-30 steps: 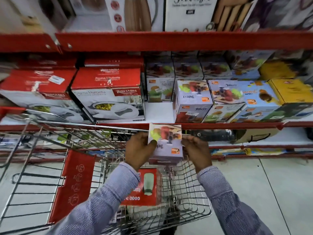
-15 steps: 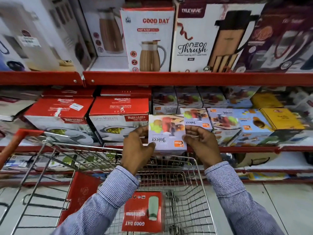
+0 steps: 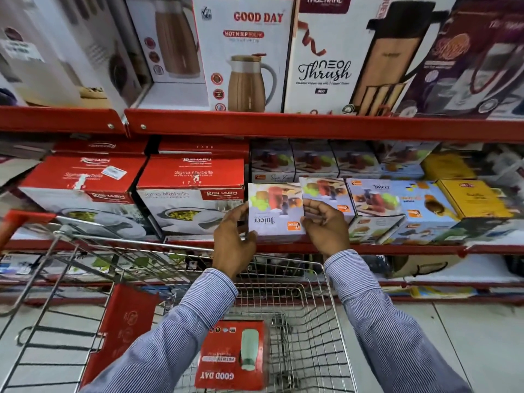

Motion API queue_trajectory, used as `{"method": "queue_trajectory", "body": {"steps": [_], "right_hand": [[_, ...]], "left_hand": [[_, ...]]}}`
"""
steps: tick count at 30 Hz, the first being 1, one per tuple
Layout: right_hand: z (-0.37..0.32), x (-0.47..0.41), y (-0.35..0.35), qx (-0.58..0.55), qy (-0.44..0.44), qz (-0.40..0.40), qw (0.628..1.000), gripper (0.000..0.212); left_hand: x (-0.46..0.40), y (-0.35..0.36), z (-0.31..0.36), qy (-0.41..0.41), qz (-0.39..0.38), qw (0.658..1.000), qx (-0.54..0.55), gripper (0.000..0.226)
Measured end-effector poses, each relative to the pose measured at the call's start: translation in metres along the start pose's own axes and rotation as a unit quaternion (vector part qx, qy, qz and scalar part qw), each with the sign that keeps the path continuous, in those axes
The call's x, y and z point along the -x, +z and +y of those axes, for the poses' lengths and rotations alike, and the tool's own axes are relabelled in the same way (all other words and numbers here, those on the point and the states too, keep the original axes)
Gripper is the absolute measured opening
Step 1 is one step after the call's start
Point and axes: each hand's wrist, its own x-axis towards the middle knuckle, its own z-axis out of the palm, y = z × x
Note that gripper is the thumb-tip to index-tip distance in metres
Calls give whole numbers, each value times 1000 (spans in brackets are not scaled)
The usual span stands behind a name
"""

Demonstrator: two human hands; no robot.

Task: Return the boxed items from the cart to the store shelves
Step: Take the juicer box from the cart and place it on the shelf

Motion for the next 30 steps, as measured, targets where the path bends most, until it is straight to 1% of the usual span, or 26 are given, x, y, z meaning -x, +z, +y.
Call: {"method": "queue_trajectory", "body": {"steps": [4,9,12,18,21,25,27,30], "right_hand": [[-3,-10,2,4,2,6,1000,40],[-7,-14,1,21,-29,14,999,44],[-10,-14,3,27,-29,23,999,47],[-4,-21,8,49,-13,26,998,47],[-2,-22,11,64,3,14,998,48],[-10,-25,14,101,-1,-9,995,47],[-13,-25,18,156,-17,-27,987,49],[-15,-24,25,263,-50,-45,962,51]], "left_hand": [[-10,4,2,-18,4,999,37,64],[-18,6,-1,-11,12,999,41,63],[-22,9,-5,-18,21,998,62,65],[-26,18,-10,-22,22,998,51,63],[-26,20,-10,-6,38,999,14,59],[-29,27,-13,34,71,996,-49,50],[-32,31,-13,42,82,993,-70,45],[-32,34,-9,61,88,988,-113,40]]}}
